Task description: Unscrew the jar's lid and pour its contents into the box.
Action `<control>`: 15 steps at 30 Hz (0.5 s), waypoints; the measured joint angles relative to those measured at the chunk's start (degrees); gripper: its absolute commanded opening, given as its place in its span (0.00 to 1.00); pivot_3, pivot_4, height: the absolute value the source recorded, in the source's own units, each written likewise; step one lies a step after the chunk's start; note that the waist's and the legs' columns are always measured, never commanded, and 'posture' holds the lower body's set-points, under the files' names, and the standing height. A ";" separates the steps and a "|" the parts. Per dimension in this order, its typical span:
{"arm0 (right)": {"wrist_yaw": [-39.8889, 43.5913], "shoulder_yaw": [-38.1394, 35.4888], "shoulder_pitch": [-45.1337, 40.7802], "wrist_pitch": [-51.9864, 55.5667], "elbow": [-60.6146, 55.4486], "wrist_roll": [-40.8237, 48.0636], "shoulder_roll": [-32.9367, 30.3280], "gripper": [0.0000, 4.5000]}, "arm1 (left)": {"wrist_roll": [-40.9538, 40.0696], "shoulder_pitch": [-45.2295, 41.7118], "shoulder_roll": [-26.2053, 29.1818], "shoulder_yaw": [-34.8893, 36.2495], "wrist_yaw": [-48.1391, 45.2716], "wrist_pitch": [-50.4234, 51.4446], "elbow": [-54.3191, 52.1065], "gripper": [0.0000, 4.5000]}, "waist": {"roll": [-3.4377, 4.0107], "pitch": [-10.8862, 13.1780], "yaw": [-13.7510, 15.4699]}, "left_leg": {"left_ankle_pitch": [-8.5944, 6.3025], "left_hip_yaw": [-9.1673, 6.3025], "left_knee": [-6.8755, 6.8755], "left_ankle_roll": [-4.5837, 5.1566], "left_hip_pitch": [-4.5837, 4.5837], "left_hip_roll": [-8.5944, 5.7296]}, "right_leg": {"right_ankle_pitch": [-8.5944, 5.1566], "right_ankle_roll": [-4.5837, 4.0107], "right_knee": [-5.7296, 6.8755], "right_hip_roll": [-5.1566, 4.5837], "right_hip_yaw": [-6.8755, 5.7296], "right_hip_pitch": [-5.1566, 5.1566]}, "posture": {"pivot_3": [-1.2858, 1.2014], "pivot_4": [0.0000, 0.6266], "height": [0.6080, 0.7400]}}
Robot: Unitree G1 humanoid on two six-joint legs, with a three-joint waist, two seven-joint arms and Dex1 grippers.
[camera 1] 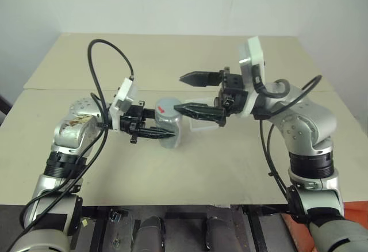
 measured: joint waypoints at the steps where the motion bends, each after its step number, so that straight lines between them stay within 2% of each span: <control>1: -2.77 -0.29 0.49 0.79 -1.62 -0.18 0.26 0.99 | 0.26 0.38 -0.43 0.57 1.70 -0.23 0.00 0.43 | 0.00 0.00 -0.01 | 0.00 0.00 0.00 0.00 0.00 0.00 | 0.00 0.00 0.01 0.00 0.00 0.00 | 0.52 0.24 1.00; 7: -16.69 1.99 0.56 5.26 -7.81 -2.36 4.65 0.99 | 1.36 1.37 -3.75 1.43 9.37 -0.74 -0.72 0.43 | 0.00 0.00 -0.18 | 0.00 -0.07 0.00 -0.01 0.00 0.00 | 0.00 0.00 0.34 0.00 0.03 -0.04 | 0.52 0.24 1.00; 15: -22.99 7.50 0.56 6.90 -9.11 -6.30 6.31 0.99 | 2.17 1.48 -3.95 1.38 10.88 -0.84 -1.29 0.43 | 0.00 0.00 -0.14 | 0.00 0.00 0.00 -0.01 0.00 -0.01 | 0.00 0.00 0.30 0.00 0.01 -0.03 | 0.52 0.24 1.00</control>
